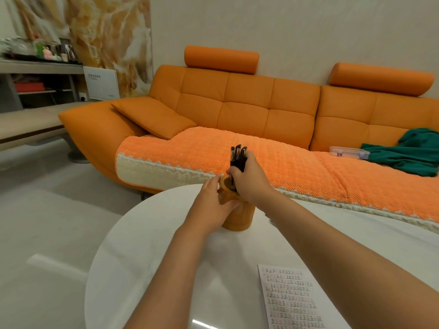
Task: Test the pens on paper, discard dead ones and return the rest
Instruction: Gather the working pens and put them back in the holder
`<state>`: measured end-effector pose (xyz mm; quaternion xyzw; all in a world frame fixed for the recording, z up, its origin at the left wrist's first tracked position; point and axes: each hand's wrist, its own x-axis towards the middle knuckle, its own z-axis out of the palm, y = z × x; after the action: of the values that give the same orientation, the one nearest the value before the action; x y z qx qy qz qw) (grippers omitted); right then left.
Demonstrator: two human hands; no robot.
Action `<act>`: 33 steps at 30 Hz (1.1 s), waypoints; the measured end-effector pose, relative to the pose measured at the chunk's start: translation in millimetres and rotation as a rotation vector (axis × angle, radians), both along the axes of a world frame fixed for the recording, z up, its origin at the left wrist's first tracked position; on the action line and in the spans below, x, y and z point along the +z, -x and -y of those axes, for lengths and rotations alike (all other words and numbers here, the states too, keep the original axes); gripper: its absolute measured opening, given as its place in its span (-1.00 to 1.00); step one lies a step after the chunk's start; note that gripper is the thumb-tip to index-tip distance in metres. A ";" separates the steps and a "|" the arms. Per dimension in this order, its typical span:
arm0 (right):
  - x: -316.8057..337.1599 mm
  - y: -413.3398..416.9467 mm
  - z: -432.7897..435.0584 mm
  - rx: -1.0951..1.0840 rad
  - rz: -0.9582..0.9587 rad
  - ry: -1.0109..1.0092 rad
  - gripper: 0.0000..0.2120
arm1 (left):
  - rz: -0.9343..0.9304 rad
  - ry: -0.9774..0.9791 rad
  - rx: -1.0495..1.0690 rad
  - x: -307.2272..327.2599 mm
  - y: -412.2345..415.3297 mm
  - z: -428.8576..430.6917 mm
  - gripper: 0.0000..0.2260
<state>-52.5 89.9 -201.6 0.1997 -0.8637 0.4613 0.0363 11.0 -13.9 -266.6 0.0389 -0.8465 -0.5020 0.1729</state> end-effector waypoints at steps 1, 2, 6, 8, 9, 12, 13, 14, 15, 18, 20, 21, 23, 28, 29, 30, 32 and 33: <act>0.0 -1.3 -1.3 0.025 -0.019 0.018 -0.54 | 0.008 -0.040 -0.010 0.6 -0.5 1.2 -0.24; 0.0 -2.7 -2.5 0.047 -0.043 0.009 -0.48 | 0.002 -0.074 -0.015 2.0 -1.0 2.1 -0.22; -0.4 -0.9 -3.0 0.091 -0.106 -0.247 -0.69 | -0.055 -0.090 0.010 10.5 -1.6 5.1 -0.34; -0.4 1.7 -4.1 0.102 -0.076 -0.292 -0.67 | -0.034 -0.089 -0.018 12.0 -1.2 5.1 -0.38; -0.4 2.5 -5.0 0.119 -0.066 -0.295 -0.62 | -0.019 -0.080 -0.040 11.8 -1.3 4.9 -0.39; -1.6 2.4 -8.1 0.160 -0.096 -0.256 -0.47 | -0.008 -0.040 -0.102 11.4 -1.1 4.4 -0.43; -2.4 1.3 -9.7 0.167 -0.119 -0.216 -0.45 | -0.008 -0.043 -0.105 11.9 -1.2 4.5 -0.44; -3.2 0.0 -11.3 0.177 -0.149 -0.179 -0.46 | -0.010 -0.049 -0.102 12.6 -1.0 4.4 -0.44; -4.1 -0.8 -12.6 0.190 -0.185 -0.164 -0.49 | -0.009 -0.052 -0.095 13.1 -0.9 4.7 -0.44; -5.9 -0.8 -14.9 0.218 -0.278 -0.266 -0.56 | -0.018 -0.024 -0.082 13.8 -1.6 3.8 -0.45; -5.2 1.0 -15.3 0.209 -0.315 -0.370 -0.53 | -0.023 -0.007 -0.086 13.7 -2.7 2.9 -0.50; -4.0 1.6 -15.5 0.207 -0.319 -0.404 -0.51 | -0.019 0.003 -0.080 13.3 -3.0 2.7 -0.52; -1.6 1.4 -17.1 0.214 -0.305 -0.417 -0.50 | 0.006 0.037 -0.031 13.1 -3.1 3.3 -0.50; 6.7 -9.7 -34.1 0.217 -0.283 -0.261 -0.49 | -0.102 0.077 0.150 22.0 -9.0 -5.4 -0.54; 8.1 -12.3 -40.2 0.196 -0.283 -0.245 -0.51 | -0.140 0.074 0.179 24.9 -11.6 -10.1 -0.61; 8.7 -14.8 -47.4 0.172 -0.284 -0.234 -0.53 | -0.168 0.072 0.198 27.1 -14.1 -15.3 -0.70; 6.3 -19.4 -64.1 0.126 -0.279 -0.205 -0.59 | -0.194 0.091 0.200 30.1 -19.1 -27.1 -0.83; 2.7 -21.3 -73.6 0.104 -0.271 -0.198 -0.61 | -0.192 0.109 0.180 29.8 -21.4 -33.9 -0.87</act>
<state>-31.2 163.5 -198.9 0.3070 -0.8806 0.3441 0.1085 32.5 19.9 -236.8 0.0571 -0.8450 -0.4393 0.2994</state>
